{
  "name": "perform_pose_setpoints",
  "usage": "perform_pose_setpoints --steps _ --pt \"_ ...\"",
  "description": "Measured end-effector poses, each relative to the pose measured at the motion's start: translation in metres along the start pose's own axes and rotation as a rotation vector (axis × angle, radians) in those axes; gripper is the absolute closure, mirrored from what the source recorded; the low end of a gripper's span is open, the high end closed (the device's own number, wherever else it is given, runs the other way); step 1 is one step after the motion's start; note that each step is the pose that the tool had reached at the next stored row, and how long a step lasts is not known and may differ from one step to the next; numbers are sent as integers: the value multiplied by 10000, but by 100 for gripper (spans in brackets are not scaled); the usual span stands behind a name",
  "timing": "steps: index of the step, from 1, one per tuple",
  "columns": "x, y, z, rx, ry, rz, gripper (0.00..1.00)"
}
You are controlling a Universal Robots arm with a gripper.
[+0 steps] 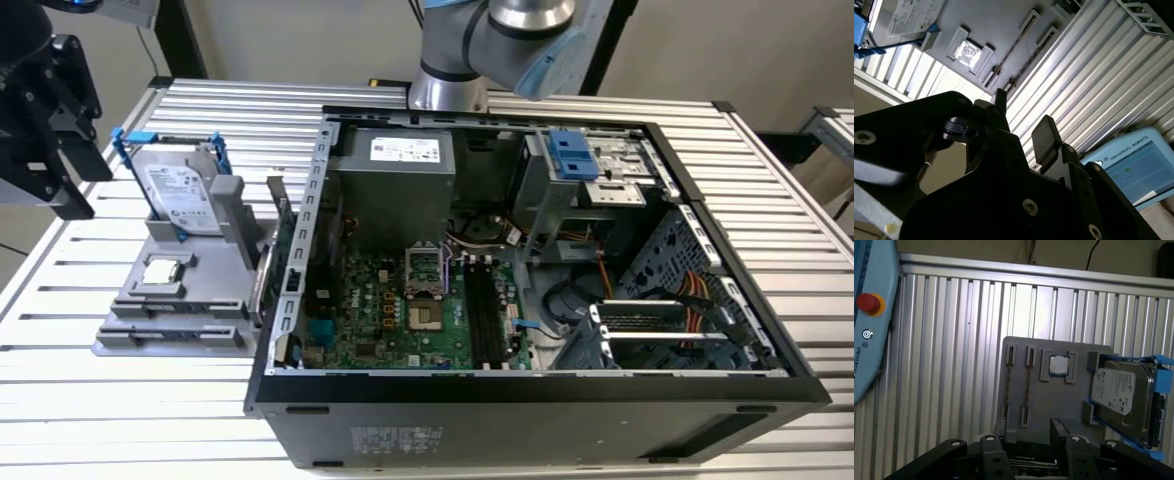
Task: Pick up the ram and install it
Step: 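Pick up the ram and move it above insertion slot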
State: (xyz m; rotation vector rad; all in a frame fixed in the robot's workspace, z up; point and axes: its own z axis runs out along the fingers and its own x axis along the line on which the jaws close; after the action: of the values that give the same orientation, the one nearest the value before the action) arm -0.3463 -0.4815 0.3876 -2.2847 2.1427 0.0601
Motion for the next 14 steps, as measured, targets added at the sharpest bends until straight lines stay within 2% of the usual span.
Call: perform_pose_setpoints --steps 7,14 --pt "0 0 3 0 0 12 0" --pt "1 0 36 0 2 16 0"
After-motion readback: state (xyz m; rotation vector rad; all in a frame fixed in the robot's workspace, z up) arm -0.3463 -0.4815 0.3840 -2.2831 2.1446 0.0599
